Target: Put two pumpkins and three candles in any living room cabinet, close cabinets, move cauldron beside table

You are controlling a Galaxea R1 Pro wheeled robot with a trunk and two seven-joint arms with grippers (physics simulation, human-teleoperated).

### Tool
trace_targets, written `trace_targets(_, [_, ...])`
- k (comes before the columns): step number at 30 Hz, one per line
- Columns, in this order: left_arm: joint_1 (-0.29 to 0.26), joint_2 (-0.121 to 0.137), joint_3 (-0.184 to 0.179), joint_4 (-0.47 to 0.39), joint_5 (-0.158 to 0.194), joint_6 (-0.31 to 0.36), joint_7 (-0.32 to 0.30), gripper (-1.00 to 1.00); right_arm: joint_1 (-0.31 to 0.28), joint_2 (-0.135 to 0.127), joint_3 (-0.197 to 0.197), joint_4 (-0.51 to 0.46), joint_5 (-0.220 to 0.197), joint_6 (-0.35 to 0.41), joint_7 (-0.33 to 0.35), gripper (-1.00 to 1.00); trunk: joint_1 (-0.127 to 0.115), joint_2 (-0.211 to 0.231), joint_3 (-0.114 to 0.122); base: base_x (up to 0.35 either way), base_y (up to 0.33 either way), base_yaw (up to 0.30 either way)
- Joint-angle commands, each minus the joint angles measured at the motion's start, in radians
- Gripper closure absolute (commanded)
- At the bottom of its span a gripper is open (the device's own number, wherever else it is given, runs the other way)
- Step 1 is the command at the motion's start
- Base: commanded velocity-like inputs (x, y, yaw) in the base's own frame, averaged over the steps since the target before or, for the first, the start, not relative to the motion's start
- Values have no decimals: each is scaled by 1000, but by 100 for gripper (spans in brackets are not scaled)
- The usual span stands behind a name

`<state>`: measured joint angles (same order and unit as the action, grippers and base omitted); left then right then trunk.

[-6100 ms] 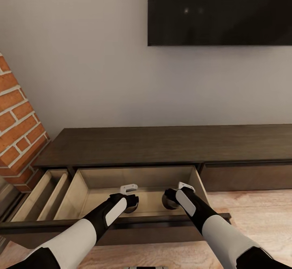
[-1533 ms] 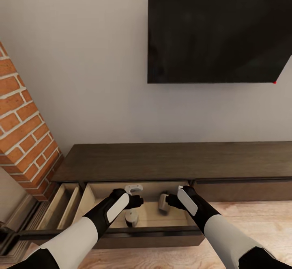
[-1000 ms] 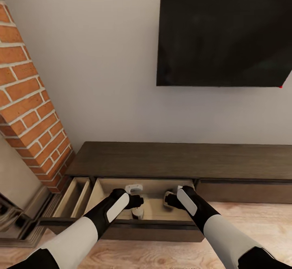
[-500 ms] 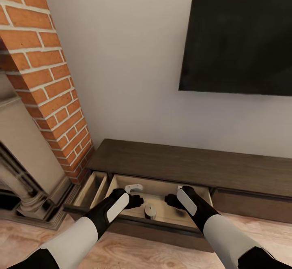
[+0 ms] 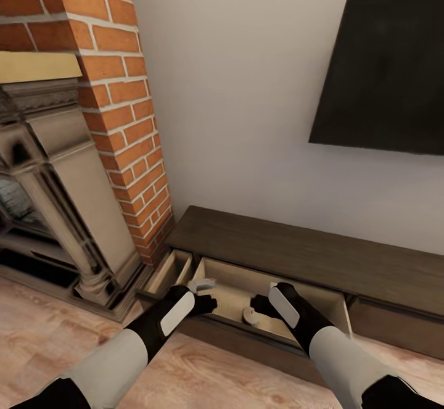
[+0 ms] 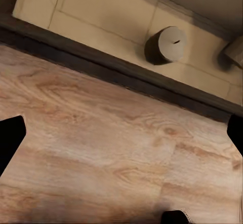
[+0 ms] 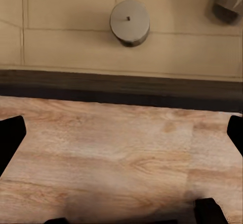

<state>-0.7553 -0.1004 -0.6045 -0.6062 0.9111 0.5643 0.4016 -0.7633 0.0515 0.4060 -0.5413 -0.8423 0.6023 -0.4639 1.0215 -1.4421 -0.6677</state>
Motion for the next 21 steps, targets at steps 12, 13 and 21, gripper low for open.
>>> trace_targets(12, [-1, 1, 48, -1, 11, 18, 9, -100, 0, -1, 5, -2, -9, 1, -10, -100, -47, 84, 37, -78, 50, 290])
trace_targets(13, [-1, 1, 48, -1, 11, 19, 9, -100, -1, -1, 5, -2, -9, 1, -10, -100, -50, 91, 40, -1, 1, 290])
trace_targets(21, [-1, 1, 48, -2, 11, 19, 9, -100, -1, -1, 5, -2, -9, 1, -10, -100, -62, 112, 49, 0, 0, 290])
